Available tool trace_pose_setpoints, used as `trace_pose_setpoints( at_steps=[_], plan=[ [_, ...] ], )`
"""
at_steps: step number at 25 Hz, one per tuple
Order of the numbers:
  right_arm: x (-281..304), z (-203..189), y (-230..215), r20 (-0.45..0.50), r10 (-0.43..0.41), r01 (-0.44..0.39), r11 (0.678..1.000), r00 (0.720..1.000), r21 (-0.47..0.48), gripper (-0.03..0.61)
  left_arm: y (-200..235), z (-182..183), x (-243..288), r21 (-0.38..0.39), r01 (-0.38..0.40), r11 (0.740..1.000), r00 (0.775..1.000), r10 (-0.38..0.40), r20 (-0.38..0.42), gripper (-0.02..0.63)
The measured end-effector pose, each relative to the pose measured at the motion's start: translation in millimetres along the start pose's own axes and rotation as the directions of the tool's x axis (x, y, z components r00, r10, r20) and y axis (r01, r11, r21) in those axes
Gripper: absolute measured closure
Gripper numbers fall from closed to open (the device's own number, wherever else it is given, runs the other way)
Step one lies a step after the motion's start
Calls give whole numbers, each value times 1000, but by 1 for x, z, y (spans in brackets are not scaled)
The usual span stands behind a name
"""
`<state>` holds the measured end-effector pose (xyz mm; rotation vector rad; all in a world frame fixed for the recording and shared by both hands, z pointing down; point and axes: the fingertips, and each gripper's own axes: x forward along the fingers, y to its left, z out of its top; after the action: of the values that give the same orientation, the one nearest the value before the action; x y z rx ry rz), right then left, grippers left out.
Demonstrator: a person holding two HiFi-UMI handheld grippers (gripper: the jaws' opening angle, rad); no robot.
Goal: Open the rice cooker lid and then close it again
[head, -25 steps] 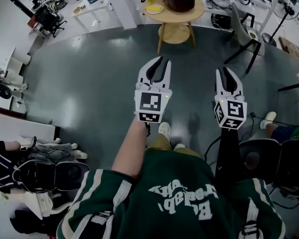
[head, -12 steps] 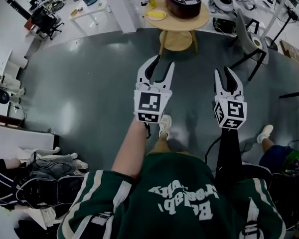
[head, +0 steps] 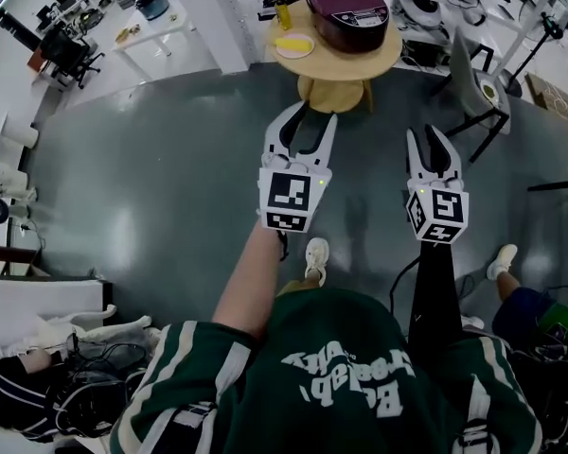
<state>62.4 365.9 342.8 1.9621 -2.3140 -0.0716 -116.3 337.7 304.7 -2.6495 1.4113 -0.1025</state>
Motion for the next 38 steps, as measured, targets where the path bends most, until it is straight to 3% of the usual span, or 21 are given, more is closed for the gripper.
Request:
trace_pose_setpoints(
  at_steps=[8,19,28,38],
  plan=[
    [65,20,4,37,-17,18,1000,999,-24,440,48,10,52,51,66,997,998,-66,-1,459],
    [129,30,12,39,-38,39,999,999,-37,436,91,8,100,12,108,994,993,-109,39,459],
    [176,24,-8,25,-33,34,999,999,-37,431,109,-6,154,-12,121,993,992,-121,36,457],
    [287,13,-58,30,29,-27,998,999,-57,431,127,-29,266,-8,130,991,991,-130,32,453]
  ],
)
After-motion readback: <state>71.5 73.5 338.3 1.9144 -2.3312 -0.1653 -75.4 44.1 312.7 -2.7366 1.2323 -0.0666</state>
